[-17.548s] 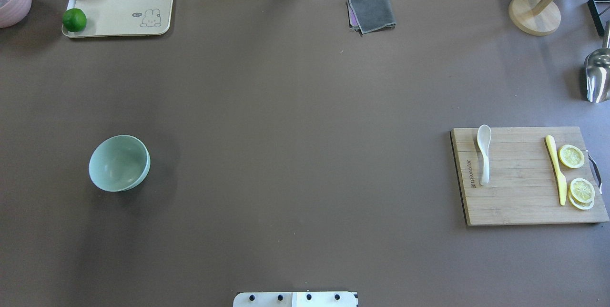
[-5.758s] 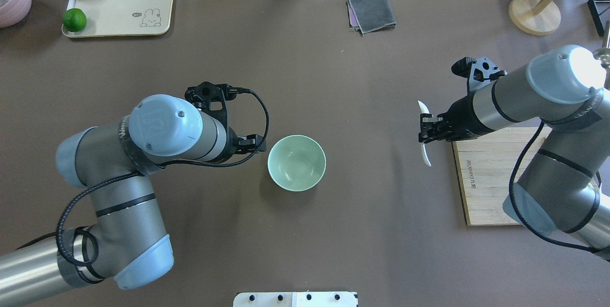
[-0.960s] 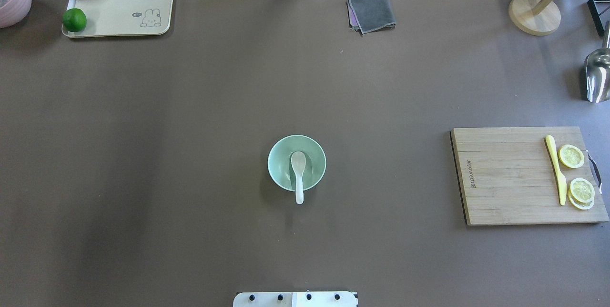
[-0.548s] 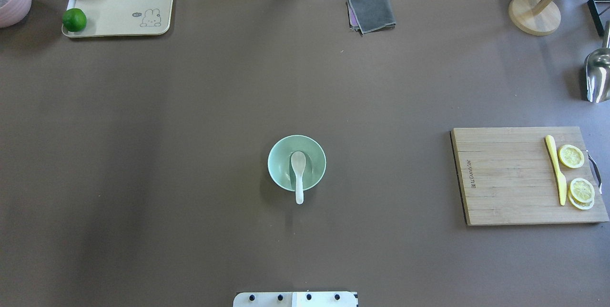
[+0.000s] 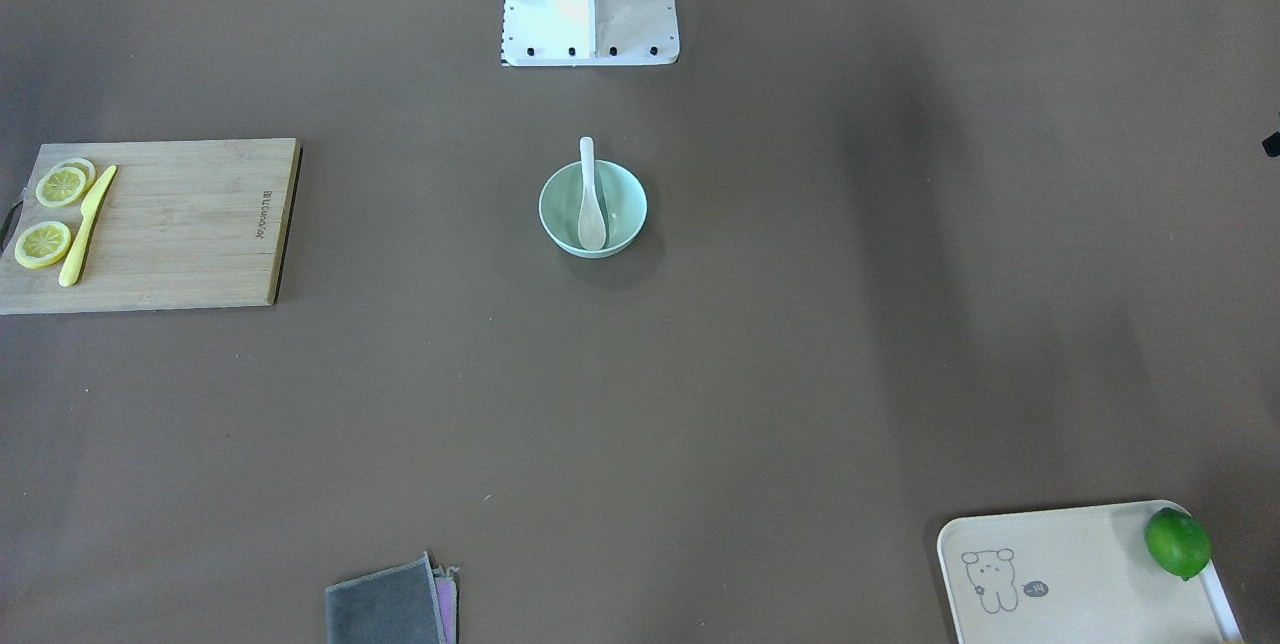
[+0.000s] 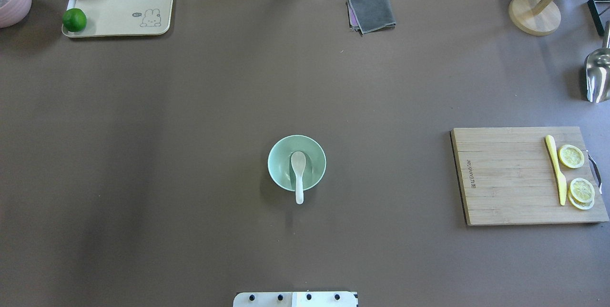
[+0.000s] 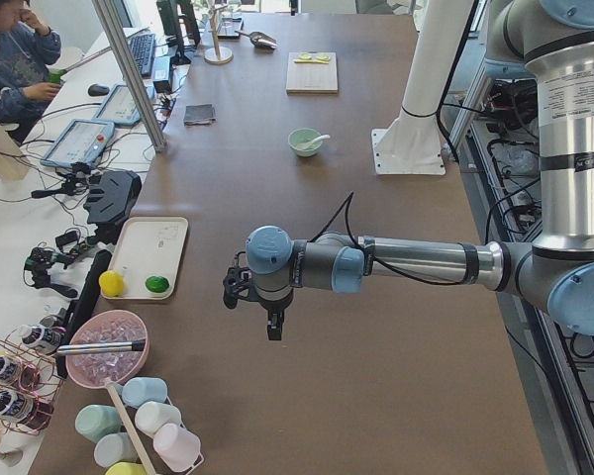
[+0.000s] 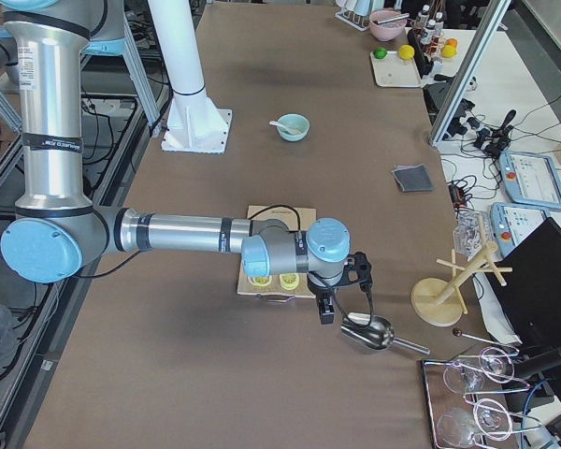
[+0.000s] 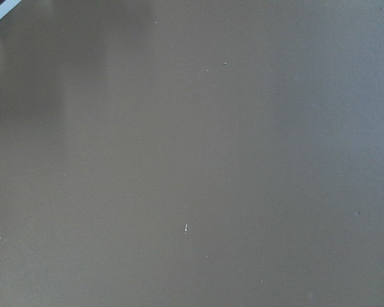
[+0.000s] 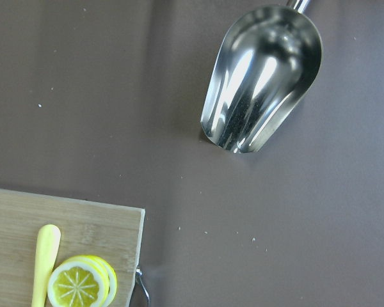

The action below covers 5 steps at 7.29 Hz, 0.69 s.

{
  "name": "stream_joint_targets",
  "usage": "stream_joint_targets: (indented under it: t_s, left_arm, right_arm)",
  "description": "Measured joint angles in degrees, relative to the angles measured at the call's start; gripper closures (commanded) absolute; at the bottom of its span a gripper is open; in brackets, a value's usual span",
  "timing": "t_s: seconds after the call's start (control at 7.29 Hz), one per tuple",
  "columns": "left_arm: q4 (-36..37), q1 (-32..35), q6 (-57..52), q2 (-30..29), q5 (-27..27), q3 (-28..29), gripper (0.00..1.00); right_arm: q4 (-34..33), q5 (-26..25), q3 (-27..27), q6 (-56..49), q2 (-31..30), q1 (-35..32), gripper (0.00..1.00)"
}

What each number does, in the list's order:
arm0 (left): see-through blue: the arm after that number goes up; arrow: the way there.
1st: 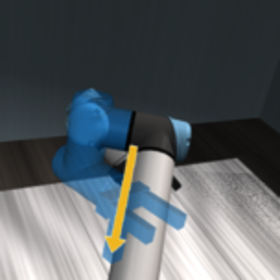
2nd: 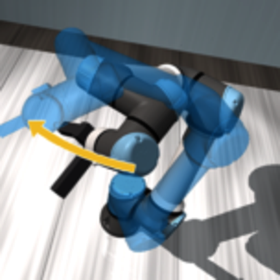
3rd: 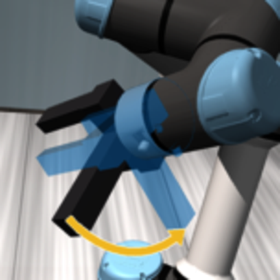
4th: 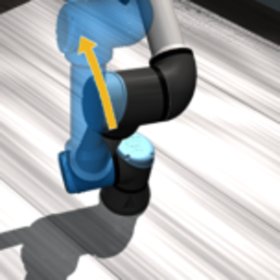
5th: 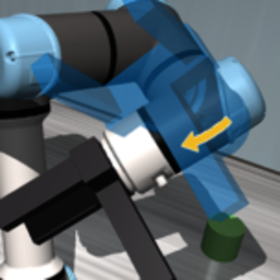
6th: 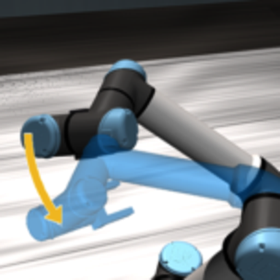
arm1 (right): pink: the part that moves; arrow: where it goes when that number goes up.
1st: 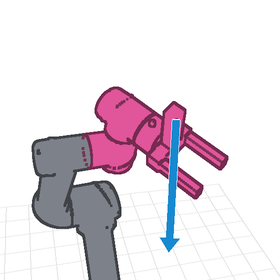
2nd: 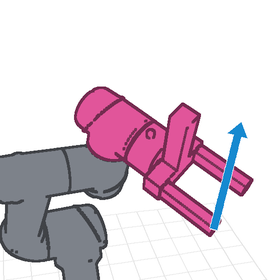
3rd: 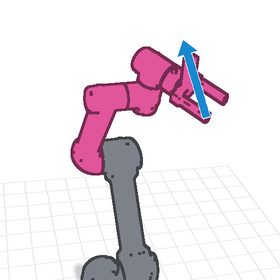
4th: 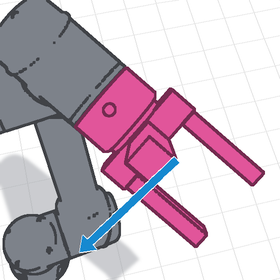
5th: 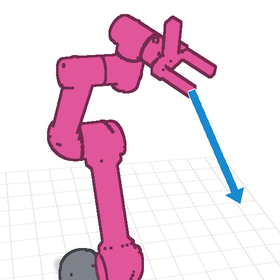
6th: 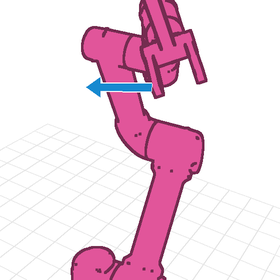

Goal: Place spoon in bowl

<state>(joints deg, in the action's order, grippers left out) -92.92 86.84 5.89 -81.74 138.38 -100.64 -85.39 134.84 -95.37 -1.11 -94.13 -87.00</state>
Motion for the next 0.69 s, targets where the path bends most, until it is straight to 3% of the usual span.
stream_joint_targets:
  t_s: [0.41,0.69]
  left_arm:
    - [7.68,0.79,-1.18,-0.21,0.91,-3.17,0.03]
    - [12.91,2.91,-12.09,-0.28,0.61,-3.93,0.03]
  right_arm:
    - [-1.46,0.29,-1.14,0.04,-0.83,0.07,0.00]
    - [-1.55,0.26,-1.02,0.12,-0.82,0.07,0.00]
